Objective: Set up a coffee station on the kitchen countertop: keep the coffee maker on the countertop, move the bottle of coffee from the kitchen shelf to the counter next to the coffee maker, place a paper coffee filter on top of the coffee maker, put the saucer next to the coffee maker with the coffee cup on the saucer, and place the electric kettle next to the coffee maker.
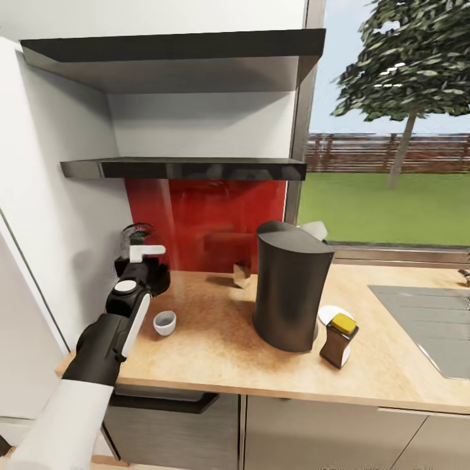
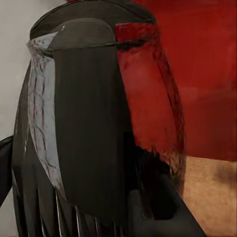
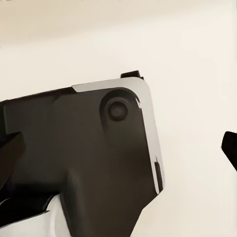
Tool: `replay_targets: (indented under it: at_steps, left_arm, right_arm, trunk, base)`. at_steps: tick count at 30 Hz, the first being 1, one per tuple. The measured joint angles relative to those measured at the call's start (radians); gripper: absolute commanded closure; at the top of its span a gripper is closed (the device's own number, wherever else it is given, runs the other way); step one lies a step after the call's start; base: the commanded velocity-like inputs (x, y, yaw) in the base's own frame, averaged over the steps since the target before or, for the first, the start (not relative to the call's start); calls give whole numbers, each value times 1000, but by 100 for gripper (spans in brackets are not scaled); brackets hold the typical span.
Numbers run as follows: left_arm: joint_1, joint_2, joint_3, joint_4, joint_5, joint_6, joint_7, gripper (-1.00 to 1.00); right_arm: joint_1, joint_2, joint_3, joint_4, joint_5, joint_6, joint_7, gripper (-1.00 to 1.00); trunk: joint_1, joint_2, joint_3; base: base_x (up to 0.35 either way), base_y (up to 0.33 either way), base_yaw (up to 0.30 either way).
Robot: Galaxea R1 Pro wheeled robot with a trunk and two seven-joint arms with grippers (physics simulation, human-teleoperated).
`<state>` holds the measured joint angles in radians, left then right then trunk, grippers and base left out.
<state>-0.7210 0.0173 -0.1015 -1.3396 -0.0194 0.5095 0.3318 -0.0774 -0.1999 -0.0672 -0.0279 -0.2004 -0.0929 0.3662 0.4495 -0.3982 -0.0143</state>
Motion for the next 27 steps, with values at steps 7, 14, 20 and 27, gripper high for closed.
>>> replay_targets:
  at_steps: [7,14,20,27]
  left_arm:
    - [-3,79,33,-21,2,-4,-201,100]
    - [0,95,91,-28,-2,-9,-298,100]
    - [9,96,94,-26,-10,-10,-300,100]
    - [11,96,95,-24,-10,-10,-300,100]
  right_arm:
    - [0,0,0,0,0,-2,0,-100]
    - [0,1,0,0,0,-2,0,-100]
    - [0,1,0,0,0,-2,-1,-100]
    - [0,-4,0,3,3,2,1,-100]
  trunk:
    - [0,0,0]
    - [0,0,0]
    - [0,0,0]
    - [0,0,0]
  base:
    - [0,0,-251]
    - [0,0,-263]
    - [0,0,-263]
    - [0,0,-261]
